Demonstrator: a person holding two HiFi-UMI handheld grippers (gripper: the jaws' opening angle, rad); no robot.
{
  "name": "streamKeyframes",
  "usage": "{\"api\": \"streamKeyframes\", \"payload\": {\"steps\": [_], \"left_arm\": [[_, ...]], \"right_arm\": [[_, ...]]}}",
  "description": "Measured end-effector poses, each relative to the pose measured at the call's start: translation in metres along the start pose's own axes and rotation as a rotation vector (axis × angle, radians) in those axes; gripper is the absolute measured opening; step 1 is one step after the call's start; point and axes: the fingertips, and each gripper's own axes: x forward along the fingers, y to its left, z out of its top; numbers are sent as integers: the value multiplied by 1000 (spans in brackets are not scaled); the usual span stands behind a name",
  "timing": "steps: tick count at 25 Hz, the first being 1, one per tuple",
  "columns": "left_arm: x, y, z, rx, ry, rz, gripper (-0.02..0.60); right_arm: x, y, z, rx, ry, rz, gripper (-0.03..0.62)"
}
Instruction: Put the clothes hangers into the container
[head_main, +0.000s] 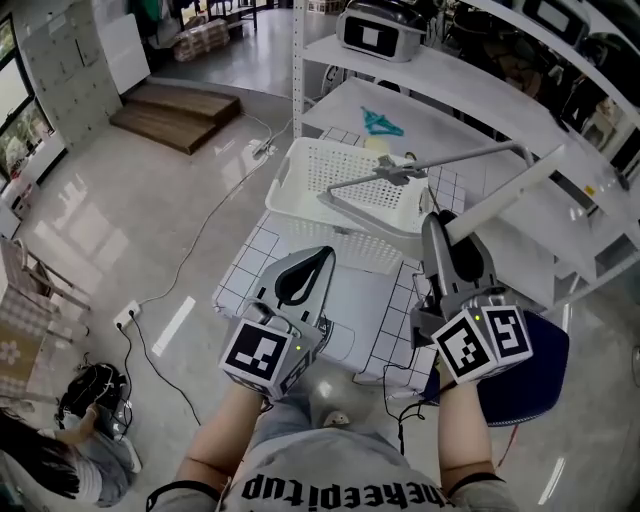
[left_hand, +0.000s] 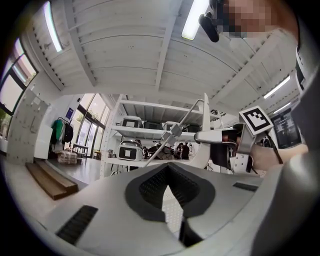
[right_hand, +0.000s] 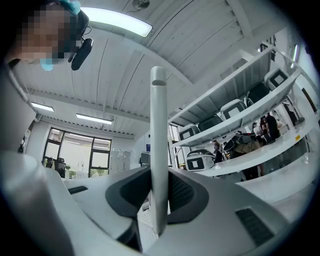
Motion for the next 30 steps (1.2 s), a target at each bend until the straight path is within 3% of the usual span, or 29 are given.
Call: {"api": "streamKeyframes", "payload": {"steps": [7, 12, 22, 30], "left_arm": [[38, 45, 0, -10, 0, -59, 14], [55, 69, -11, -45, 69, -92, 14], [79, 114, -31, -60, 65, -101, 14], [84, 135, -44, -110, 120, -88, 14]], "right_arm": [[55, -15, -4, -29, -3, -68, 91], [89, -28, -31, -30, 46, -107, 91], [141, -42, -95, 55, 149, -121, 91], [166, -48, -134, 138, 249, -120, 115]]}}
